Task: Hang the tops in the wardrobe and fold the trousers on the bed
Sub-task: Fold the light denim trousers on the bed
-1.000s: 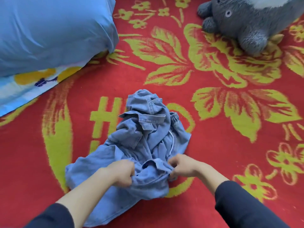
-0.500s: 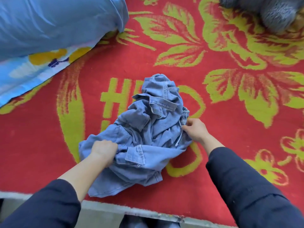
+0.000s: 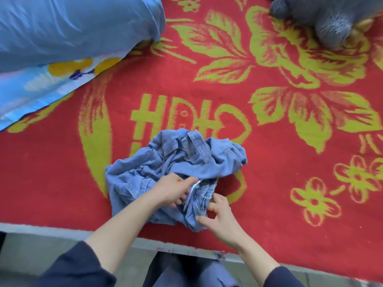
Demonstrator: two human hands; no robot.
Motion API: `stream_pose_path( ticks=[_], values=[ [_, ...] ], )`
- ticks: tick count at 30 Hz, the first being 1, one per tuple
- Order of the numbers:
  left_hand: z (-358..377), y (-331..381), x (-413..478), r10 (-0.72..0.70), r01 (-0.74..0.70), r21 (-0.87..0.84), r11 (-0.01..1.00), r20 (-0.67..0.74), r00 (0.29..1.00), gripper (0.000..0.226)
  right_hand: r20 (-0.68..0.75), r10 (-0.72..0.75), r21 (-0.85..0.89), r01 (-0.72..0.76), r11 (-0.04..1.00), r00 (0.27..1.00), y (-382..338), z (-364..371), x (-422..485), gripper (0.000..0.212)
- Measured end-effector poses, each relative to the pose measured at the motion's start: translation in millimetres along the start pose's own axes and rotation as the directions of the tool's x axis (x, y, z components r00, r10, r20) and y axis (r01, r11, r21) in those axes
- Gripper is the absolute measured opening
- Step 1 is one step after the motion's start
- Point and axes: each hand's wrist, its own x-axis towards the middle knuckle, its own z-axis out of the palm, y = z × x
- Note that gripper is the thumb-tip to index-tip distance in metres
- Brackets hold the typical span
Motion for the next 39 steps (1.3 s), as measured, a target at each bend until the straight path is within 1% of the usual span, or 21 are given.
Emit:
stream_pose_path(
  ticks=[1, 3, 5, 7, 8, 10, 12, 14, 16, 18, 20, 21, 23, 24, 26, 28, 30, 32, 34, 37, 39],
  values=[
    [5.7, 1.3, -0.6, -0.069, 0.078, -0.08, 0.994, 0.11, 0.992, 0.057, 0.006, -0.039, -0.01, 0.039, 0.999, 0.999, -4.6, -0.8, -1.8, 0.042],
    [13.8, 1.0, -4.1, -0.072, 0.12, -0.195, 0.973, 0.235, 0.969, 0.055, 0.054, -0.103, -0.013, 0.104, 0.995, 0.993, -9.3, -6.4, -6.7, 0.036],
    [19.8, -5.2, -6.3, 0.011, 0.054, -0.287, 0.956, 0.219, 0.976, 0.04, 0.145, -0.099, 0.166, 0.074, 0.983, 0.984, -12.9, -16.0, -11.6, 0.029],
    [21.5, -10.6, -7.7, 0.061, -0.005, -0.376, 0.926, 0.136, 0.989, 0.017, 0.24, -0.006, 0.386, -0.09, 0.918, 0.971, -12.4, -29.6, -12.9, 0.038],
    [20.9, -13.1, -9.3, 0.076, -0.019, -0.41, 0.912, 0.123, 0.99, 0.013, 0.266, 0.04, 0.448, -0.16, 0.88, 0.963, -11.2, -34.8, -12.9, 0.042],
    [19.3, -15.8, -16.3, 0.116, -0.048, -0.433, 0.9, 0.132, 0.985, 0.013, 0.278, 0.08, 0.5, -0.215, 0.839, 0.957, -8.3, -40.3, -9.2, 0.045],
    [18.9, -18.6, -23.5, 0.131, -0.062, -0.47, 0.881, 0.116, 0.985, 0.024, 0.238, 0.166, 0.545, -0.273, 0.793, 0.957, -4.4, -38.0, -2.1, 0.047],
    [20.5, -22.6, -28.4, 0.14, -0.101, -0.441, 0.892, 0.056, 0.989, 0.025, 0.168, 0.279, 0.646, -0.319, 0.693, 0.946, 2.6, -33.8, 6.8, 0.053],
    [23.6, -27.5, -28.6, 0.154, -0.125, -0.337, 0.933, 0.061, 0.986, 0.012, 0.121, 0.33, 0.696, -0.318, 0.644, 0.936, 7.1, -32.5, 11.9, 0.063],
    [31.0, -35.1, -24.7, 0.176, -0.145, -0.223, 0.964, 0.124, 0.977, 0.031, 0.118, 0.309, 0.701, -0.299, 0.648, 0.944, 3.4, -32.0, 12.0, 0.059],
    [45.4, -39.9, -15.6, 0.211, -0.205, -0.08, 0.976, 0.085, 0.974, 0.051, 0.123, 0.264, 0.651, -0.278, 0.707, 0.957, -1.7, -33.5, 11.2, 0.061],
    [54.6, -40.1, -11.3, 0.233, -0.233, -0.017, 0.972, 0.026, 0.972, 0.053, 0.127, 0.245, 0.605, -0.271, 0.749, 0.961, -3.2, -34.8, 11.5, 0.065],
    [70.5, -36.0, -2.4, 0.252, -0.243, 0.076, 0.967, -0.149, 0.956, 0.03, 0.128, 0.233, 0.518, -0.265, 0.813, 0.964, -0.3, -37.3, 15.1, 0.069],
    [74.9, -33.0, 0.8, 0.241, -0.223, 0.098, 0.97, -0.239, 0.941, 0.013, 0.103, 0.24, 0.5, -0.259, 0.826, 0.965, 1.7, -39.9, 15.3, 0.066],
    [77.8, -29.3, 2.8, 0.238, -0.216, 0.099, 0.971, -0.392, 0.889, 0.023, -0.008, 0.287, 0.492, -0.246, 0.835, 0.958, 4.5, -46.5, 14.5, 0.056],
    [73.2, -30.9, -1.1, 0.249, -0.273, 0.009, 0.962, -0.439, 0.863, 0.029, -0.155, 0.361, 0.421, -0.269, 0.866, 0.919, 9.3, -49.6, 10.8, 0.038],
    [60.6, -34.8, -11.0, 0.212, -0.317, -0.218, 0.923, -0.398, 0.893, 0.026, -0.313, 0.355, 0.226, -0.295, 0.929, 0.881, 17.4, -46.5, 7.1, 0.041],
    [41.7, -37.6, -23.4, 0.172, -0.301, -0.445, 0.844, -0.308, 0.936, 0.016, -0.322, 0.252, -0.041, -0.28, 0.959, 0.912, 20.2, -36.4, 1.9, 0.075],
    [20.0, -40.1, -37.8, 0.172, -0.269, -0.524, 0.808, -0.226, 0.959, 0.019, -0.327, 0.171, -0.234, -0.255, 0.938, 0.93, 10.6, -24.8, 0.7, 0.092],
    [-9.6, -43.9, -60.8, 0.157, -0.178, -0.595, 0.784, -0.088, 0.984, 0.031, -0.397, 0.116, -0.347, -0.267, 0.899, 0.91, -11.2, -22.1, 9.8, 0.092],
    [-29.6, -46.1, -79.7, 0.159, -0.135, -0.624, 0.77, -0.016, 0.987, 0.031, -0.362, 0.094, -0.476, -0.271, 0.837, 0.927, -21.9, -28.1, 15.5, 0.085]
  ],
)
